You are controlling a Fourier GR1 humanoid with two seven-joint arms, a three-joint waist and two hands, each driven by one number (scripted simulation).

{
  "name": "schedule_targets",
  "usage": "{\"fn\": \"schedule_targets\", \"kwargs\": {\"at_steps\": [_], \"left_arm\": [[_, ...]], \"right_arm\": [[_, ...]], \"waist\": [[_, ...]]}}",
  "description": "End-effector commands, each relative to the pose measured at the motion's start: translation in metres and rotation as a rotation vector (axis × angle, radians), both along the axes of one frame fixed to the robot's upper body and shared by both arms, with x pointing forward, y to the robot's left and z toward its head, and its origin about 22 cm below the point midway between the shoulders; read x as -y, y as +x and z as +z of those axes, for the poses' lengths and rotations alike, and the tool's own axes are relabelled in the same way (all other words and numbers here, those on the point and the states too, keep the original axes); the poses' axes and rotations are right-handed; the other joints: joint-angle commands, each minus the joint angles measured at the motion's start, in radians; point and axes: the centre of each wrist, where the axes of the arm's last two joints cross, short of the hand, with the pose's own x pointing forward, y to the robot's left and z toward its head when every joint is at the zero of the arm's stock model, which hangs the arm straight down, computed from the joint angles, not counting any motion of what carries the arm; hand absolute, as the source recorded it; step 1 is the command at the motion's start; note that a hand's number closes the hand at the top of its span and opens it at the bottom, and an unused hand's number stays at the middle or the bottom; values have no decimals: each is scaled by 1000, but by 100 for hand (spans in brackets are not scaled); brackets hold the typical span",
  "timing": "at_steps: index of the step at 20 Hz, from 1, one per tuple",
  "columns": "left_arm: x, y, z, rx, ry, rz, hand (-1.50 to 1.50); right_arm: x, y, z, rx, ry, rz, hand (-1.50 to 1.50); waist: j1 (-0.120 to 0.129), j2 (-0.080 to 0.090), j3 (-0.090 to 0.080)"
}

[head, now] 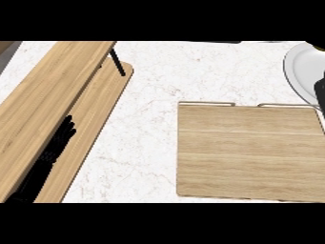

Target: Pick the lemon from the tray and place it in the plate

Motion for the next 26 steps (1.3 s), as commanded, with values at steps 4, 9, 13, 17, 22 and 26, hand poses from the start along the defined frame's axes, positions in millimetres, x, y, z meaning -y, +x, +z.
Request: {"fn": "schedule_targets", "kwargs": {"at_steps": [4, 9, 13, 17, 22, 26], "left_arm": [[11, -8, -45, -267, -101, 162, 0], [8, -9, -47, -285, -91, 152, 0], [7, -11, -49, -287, -106, 188, 0], [18, -9, -50, -300, -123, 181, 0], [15, -16, -49, -301, -128, 179, 0], [11, -7, -45, -285, -115, 158, 0]], "right_arm": [[37, -5, -16, 147, 45, -210, 150], [54, -8, -28, 168, 21, -242, 150], [73, -23, -60, 158, 8, -279, 150], [89, -24, -49, 173, 22, -314, 150], [89, -33, -98, -84, 315, -392, -150], [81, -24, -93, -27, 340, -326, -150]], "waist": [[-43, 12, -27], [-46, 8, -27], [-55, 6, -25], [-67, 1, -24], [-55, 2, -21], [-50, 7, -19]]}}
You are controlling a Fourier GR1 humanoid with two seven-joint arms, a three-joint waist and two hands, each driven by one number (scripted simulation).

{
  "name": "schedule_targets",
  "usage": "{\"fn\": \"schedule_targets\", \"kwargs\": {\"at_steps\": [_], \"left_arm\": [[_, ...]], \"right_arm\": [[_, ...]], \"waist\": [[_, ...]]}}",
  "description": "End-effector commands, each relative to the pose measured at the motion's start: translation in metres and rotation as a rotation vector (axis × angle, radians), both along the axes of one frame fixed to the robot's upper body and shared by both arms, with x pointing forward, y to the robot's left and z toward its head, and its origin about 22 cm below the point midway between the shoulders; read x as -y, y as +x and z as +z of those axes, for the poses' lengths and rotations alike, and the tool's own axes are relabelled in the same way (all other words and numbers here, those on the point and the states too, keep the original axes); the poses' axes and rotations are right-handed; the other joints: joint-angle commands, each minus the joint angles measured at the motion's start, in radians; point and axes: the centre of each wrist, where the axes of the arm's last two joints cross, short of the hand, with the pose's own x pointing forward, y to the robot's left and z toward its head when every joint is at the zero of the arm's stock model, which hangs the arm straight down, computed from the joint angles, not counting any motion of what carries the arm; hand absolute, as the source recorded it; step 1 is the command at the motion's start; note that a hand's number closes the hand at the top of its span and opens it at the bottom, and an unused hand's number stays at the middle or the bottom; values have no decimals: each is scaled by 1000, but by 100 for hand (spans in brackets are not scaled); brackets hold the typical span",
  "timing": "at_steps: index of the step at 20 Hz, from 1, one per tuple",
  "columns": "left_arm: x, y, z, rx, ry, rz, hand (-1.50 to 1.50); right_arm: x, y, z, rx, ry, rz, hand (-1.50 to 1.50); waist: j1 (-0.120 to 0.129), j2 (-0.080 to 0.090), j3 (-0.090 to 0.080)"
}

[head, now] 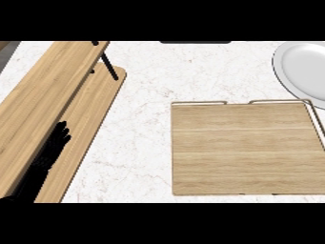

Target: Pick the lemon from the tray and place it in the plate

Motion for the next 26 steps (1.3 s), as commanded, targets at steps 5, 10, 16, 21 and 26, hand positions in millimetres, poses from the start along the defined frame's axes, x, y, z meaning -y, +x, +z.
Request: {"fn": "schedule_targets", "kwargs": {"at_steps": [5, 10, 16, 21, 26], "left_arm": [[19, -2, -42, -232, -95, 104, 0], [15, -2, -41, -244, -111, 124, 0], [18, -4, -44, -283, -106, 139, 0], [9, -7, -45, -284, -110, 176, 0], [15, -5, -38, -286, -114, 171, 0]], "right_arm": [[-14, 6, -2, 155, -32, 79, -150], [-13, 6, 10, 342, -115, 48, -150], [-25, 1, 1, 434, -70, 48, -150], [-53, 3, 3, 483, 2, 167, -150], [-75, -11, -17, 459, 53, 297, -150]], "waist": [[-9, 21, -28], [-22, 18, -29], [-49, 0, -30], [-63, -13, -32], [-86, -22, -34]]}}
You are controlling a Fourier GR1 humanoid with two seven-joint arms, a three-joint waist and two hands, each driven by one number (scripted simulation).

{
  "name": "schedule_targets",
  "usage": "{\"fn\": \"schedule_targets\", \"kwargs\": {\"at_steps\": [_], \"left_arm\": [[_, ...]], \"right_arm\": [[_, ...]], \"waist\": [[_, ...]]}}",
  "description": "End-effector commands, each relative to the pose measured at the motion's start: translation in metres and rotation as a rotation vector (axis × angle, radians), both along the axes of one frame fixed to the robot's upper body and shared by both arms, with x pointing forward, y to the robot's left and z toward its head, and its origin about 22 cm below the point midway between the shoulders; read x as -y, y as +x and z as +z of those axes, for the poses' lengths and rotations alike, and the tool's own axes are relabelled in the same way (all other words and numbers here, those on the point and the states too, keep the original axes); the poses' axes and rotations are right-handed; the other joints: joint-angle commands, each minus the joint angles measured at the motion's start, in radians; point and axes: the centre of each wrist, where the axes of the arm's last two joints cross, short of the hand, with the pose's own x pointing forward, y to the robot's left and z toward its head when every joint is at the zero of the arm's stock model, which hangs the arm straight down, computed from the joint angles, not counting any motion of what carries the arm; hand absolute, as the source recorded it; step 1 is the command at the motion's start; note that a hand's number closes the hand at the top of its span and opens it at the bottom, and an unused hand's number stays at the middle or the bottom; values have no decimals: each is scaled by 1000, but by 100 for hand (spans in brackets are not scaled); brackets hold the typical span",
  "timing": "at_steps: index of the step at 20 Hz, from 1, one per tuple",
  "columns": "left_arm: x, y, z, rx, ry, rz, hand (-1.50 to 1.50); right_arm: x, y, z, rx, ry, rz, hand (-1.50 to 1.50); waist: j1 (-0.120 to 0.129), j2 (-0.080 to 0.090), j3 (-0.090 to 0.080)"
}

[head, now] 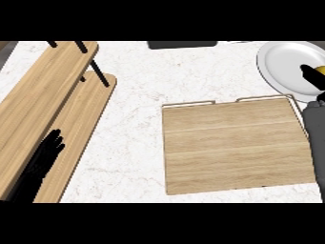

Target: Pick the lemon from the tray and place it in the plate

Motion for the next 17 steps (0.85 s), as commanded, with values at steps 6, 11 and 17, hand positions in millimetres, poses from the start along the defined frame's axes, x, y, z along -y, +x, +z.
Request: {"fn": "schedule_targets", "kwargs": {"at_steps": [6, 11, 17], "left_arm": [[21, 4, -40, -218, -122, 148, 0], [26, 2, -39, -213, -137, 148, 0], [19, 5, -42, -231, -124, 154, 0]], "right_arm": [[-36, -30, -43, -48, 39, 168, -150], [-52, -47, -67, -82, 60, 201, -150], [-61, -62, -80, -82, 55, 204, -150]], "waist": [[-27, 21, -40], [-23, 18, -42], [-31, 19, -44]]}}
